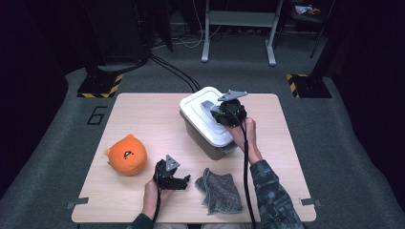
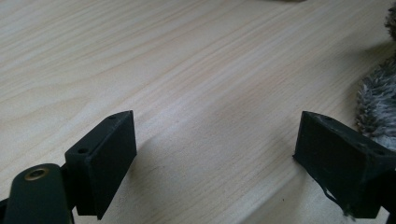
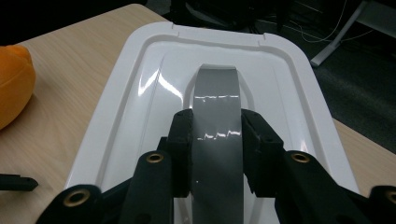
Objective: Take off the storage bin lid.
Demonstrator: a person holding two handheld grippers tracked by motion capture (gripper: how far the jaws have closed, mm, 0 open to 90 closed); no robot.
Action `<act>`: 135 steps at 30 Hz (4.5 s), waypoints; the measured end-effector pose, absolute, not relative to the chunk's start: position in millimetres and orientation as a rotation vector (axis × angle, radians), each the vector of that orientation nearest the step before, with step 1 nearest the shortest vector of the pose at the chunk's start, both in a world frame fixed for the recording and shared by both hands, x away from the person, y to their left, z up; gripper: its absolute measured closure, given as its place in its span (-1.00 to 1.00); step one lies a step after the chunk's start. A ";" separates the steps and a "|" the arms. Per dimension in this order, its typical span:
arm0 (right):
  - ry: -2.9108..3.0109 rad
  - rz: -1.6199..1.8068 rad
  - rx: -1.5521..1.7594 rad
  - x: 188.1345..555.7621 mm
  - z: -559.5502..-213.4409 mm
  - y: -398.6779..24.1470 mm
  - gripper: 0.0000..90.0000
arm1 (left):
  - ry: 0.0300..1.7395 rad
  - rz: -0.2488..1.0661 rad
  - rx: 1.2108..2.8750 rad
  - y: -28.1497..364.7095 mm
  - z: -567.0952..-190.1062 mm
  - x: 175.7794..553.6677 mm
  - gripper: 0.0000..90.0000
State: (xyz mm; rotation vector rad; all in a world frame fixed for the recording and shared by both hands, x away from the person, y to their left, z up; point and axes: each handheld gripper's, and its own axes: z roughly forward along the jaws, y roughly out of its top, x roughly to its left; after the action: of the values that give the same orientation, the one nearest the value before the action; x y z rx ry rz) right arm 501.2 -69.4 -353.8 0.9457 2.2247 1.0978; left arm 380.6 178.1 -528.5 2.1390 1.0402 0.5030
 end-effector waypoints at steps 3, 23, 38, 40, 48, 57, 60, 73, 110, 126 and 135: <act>2.217 1.098 0.948 500.8 -350.8 -73.0 0.48 | 1.047 0.503 2.131 177.7 -528.8 380.5 -0.73; 2.095 1.117 1.067 493.1 -333.0 -123.8 0.48 | 1.040 0.507 2.135 177.6 -528.6 380.2 -0.73; 2.001 1.073 1.151 490.1 -328.0 -167.8 0.48 | 1.035 0.516 2.135 177.9 -528.4 380.6 -0.73; 1.985 1.070 1.167 489.9 -328.1 -174.1 0.48 | 1.035 0.517 2.135 177.8 -528.5 380.6 -0.73; 1.922 1.040 1.246 489.4 -333.0 -200.9 0.48 | 1.042 0.509 2.128 177.6 -528.7 380.7 -0.73; 1.873 0.951 1.340 493.3 -353.6 -229.6 0.48 | 1.037 0.501 2.140 178.4 -528.1 381.0 -0.73; 1.865 0.925 1.376 496.2 -364.6 -235.4 0.48 | 1.044 0.497 2.135 178.2 -528.3 381.0 -0.73; 1.843 0.848 1.496 509.1 -409.6 -237.3 0.48 | 1.049 0.489 2.132 178.3 -528.4 381.3 -0.73; 1.807 0.761 1.686 529.7 -475.5 -222.0 0.47 | 1.042 0.498 2.137 178.2 -528.2 380.9 -0.73; 1.867 0.798 1.657 509.3 -466.2 -234.1 -0.50 | 1.033 0.509 2.134 176.8 -528.7 379.6 -0.73; 1.924 0.822 1.535 466.4 -463.7 -243.6 -0.69 | 1.031 0.511 2.132 176.5 -528.8 379.5 -0.73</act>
State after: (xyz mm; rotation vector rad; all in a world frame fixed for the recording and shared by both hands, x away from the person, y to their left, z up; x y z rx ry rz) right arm 466.4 -243.6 -463.7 1.5352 1.9243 0.8221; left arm 379.5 176.5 -528.8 2.1320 1.0308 0.5113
